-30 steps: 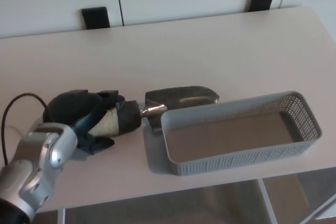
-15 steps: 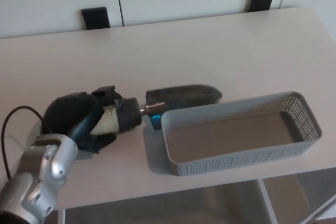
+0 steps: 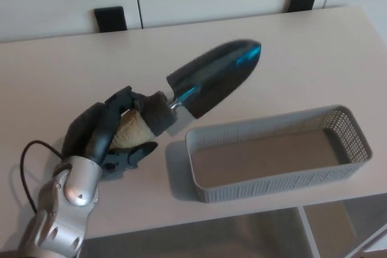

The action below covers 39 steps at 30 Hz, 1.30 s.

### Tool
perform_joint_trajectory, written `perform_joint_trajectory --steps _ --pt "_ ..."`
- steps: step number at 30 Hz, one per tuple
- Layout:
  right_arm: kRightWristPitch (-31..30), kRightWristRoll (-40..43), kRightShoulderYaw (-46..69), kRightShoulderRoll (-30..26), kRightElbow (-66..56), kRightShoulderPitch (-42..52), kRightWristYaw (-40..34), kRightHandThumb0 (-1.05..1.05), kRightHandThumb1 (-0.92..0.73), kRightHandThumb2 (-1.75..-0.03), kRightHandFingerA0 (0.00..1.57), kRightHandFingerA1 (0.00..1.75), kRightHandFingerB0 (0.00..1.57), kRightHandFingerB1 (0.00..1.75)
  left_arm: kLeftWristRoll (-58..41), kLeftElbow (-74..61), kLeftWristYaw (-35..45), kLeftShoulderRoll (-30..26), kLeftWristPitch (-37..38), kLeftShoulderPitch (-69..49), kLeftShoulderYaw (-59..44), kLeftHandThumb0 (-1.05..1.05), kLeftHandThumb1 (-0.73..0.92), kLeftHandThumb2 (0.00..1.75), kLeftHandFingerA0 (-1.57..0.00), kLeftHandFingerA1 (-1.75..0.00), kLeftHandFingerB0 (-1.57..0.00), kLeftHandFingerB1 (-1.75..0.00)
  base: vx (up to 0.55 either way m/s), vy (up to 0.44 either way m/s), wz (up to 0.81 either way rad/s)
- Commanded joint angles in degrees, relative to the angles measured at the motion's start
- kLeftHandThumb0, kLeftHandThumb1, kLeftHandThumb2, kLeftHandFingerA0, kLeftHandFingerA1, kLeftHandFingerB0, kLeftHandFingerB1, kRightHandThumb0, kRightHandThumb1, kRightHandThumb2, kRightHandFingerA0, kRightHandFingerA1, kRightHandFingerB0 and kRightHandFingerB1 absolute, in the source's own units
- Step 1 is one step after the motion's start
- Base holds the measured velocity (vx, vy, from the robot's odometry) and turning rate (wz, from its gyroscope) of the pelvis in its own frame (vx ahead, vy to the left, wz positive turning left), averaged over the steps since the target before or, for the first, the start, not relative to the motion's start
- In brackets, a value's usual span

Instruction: The robot walks towards a desk on which a shovel is kept on the left hand side and a container is kept on the right hand side. The robot picks up the shovel using its left hand and places it in the container.

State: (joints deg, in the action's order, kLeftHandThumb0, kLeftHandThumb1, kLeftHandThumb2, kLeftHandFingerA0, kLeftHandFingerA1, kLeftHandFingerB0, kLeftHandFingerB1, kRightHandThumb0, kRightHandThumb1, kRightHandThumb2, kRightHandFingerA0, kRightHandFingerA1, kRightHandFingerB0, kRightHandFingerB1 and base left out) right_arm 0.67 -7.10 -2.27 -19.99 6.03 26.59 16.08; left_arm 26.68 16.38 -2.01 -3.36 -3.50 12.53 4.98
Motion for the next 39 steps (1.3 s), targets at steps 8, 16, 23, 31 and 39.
perform_joint_trajectory --steps 8,16,23,31,39 --pt "0.20 -0.55 -0.26 -1.38 0.39 -0.41 0.70 -0.30 -0.57 -0.57 0.80 0.54 0.50 0.50 -21.29 -12.11 6.79 9.61 -5.02 -4.58 -11.18 -0.19 0.69 0.82 -1.15 -1.45 -0.89 -1.11 0.00 0.000 0.00" --pt "-0.92 -1.20 -0.69 -1.30 -0.29 -0.19 0.30 -0.29 -0.58 -0.57 0.79 0.53 0.50 0.49 -4.90 -27.46 8.23 2.81 3.59 -7.86 3.32 -0.30 0.79 0.73 -1.05 -1.39 -0.81 -1.16 0.00 0.000 0.00" --pt "-0.43 -1.50 -1.18 -1.58 0.09 -0.12 0.44 -0.29 -0.58 -0.58 0.80 0.54 0.49 0.49 6.53 -32.05 10.45 -6.87 1.09 -5.04 13.30 -0.25 0.81 0.66 -0.83 -1.67 -0.74 -1.22 0.00 0.000 0.00" --pt "0.38 -2.49 -1.68 -2.26 -0.29 -0.01 0.55 -0.29 -0.59 -0.57 0.79 0.53 0.50 0.49 17.62 -33.71 20.52 -14.85 -4.55 2.12 21.40 -0.36 0.57 0.88 -1.02 -1.28 -0.79 -0.85 0.00 0.000 0.00" --pt "-0.73 -3.40 -2.20 -2.54 -0.69 -0.04 0.60 -0.29 -0.59 -0.57 0.79 0.52 0.49 0.47 22.16 -32.29 19.05 -16.39 -4.97 3.01 24.41 -0.25 0.73 0.64 -0.95 -1.41 -0.85 -0.68 0.00 0.000 0.00"
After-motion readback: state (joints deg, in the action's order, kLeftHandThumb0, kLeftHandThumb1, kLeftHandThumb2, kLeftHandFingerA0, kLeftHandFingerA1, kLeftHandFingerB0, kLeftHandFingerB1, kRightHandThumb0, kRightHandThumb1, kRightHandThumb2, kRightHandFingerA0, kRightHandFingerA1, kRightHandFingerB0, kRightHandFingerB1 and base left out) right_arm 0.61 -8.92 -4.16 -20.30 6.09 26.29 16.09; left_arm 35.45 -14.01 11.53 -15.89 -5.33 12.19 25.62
